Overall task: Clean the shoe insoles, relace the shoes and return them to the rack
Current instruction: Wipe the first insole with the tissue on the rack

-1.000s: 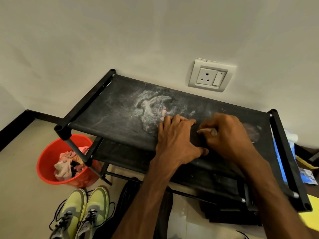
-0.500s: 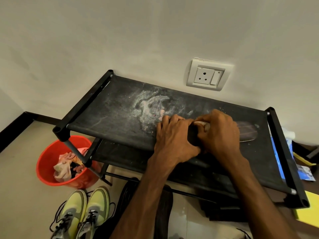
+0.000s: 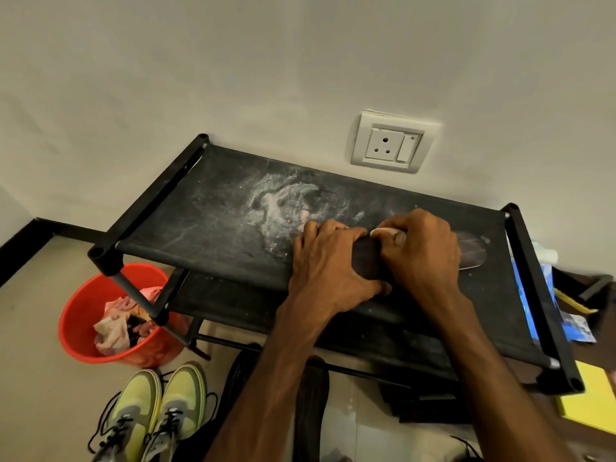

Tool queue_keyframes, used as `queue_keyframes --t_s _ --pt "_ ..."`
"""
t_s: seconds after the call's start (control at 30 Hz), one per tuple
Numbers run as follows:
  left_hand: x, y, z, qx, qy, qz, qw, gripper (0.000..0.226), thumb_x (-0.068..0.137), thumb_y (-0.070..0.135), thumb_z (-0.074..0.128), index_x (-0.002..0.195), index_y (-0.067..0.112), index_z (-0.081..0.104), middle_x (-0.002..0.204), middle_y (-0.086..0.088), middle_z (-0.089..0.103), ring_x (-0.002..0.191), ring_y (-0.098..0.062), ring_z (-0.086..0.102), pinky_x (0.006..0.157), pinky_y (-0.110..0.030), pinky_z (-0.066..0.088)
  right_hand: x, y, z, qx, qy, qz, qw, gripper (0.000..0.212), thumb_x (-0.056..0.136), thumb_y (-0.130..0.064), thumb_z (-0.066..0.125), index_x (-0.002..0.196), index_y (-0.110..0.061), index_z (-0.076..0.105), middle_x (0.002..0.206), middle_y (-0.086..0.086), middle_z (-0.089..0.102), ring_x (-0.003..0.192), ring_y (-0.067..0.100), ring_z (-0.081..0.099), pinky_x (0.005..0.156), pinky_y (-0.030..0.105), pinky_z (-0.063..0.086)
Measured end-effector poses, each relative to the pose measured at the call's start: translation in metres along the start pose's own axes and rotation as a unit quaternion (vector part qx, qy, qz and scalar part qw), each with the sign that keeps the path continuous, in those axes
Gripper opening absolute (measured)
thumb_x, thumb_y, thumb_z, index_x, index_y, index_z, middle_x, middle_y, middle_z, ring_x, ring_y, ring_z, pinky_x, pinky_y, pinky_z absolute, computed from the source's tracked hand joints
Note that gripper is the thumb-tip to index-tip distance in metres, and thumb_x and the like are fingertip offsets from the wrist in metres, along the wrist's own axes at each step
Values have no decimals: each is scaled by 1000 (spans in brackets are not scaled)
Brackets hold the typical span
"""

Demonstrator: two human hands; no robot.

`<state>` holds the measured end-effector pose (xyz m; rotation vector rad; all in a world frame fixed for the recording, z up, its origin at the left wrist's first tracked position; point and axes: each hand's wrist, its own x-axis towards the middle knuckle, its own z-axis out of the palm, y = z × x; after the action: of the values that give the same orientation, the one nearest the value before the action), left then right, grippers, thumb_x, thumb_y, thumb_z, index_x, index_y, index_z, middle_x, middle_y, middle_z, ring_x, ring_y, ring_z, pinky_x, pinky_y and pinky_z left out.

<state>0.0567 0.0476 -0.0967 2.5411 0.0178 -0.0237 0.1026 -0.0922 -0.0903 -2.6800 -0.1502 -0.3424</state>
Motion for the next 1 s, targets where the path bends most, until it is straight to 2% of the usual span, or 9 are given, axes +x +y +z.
queue_keyframes --t_s 0.1,0.2,0.27,0.4,0.53,0.73,0.87,1.0 --pt "1 -1 0 -10 -5 -4 1000 86 63 62 84 139 39 51 139 7 45 136 -23 27 111 -39 23 0 -3 -2 6 -52 -46 998 18 82 -19 69 92 -28 82 83 2 76 74 25 70 68 43 60" --pt "2 -1 1 -10 -4 -2 1000 84 65 46 84 141 38 49 139 8 44 133 -20 30 109 -36 23 -6 -8 -7 34 -130 -91 987 20 85 -19 69 96 -30 82 78 -1 76 66 19 68 65 41 60" --pt "3 -1 2 -12 -2 -3 1000 86 64 49 85 142 39 49 140 9 44 134 -20 29 109 -36 22 -7 -6 -8 56 -145 -85 984 17 87 -22 72 96 -33 82 76 -7 76 62 12 68 63 40 61" --pt "2 0 1 -5 -4 -11 1000 94 61 69 83 144 41 47 143 9 42 139 -21 24 112 -38 20 0 9 -10 46 -56 -19 997 11 82 -32 73 90 -35 81 79 -8 77 72 15 71 67 42 62" --pt "2 1 0 -11 -8 -19 1000 93 63 69 82 144 42 45 145 9 41 144 -22 16 116 -40 17 2 23 -15 45 -5 24 999 10 85 -33 73 89 -31 81 82 -8 76 76 17 70 69 42 61" --pt "3 4 0 2 -3 -24 1000 89 64 68 81 140 44 43 145 8 40 143 -22 18 115 -40 17 -18 50 -39 156 137 69 976 15 93 -39 70 98 -28 78 91 -11 73 86 6 67 81 40 59" --pt "3 4 -1 21 -7 -22 1000 88 65 72 78 141 44 41 145 7 39 139 -21 23 112 -40 18 -40 54 -41 167 129 85 974 10 93 -33 72 98 -28 77 90 -13 71 86 2 66 80 32 59" --pt "4 3 1 28 -4 -16 999 91 65 81 71 142 42 41 145 6 38 140 -22 20 111 -42 16 -45 49 -41 173 92 78 978 7 92 -29 74 98 -27 78 89 -16 70 85 -4 65 83 26 56"
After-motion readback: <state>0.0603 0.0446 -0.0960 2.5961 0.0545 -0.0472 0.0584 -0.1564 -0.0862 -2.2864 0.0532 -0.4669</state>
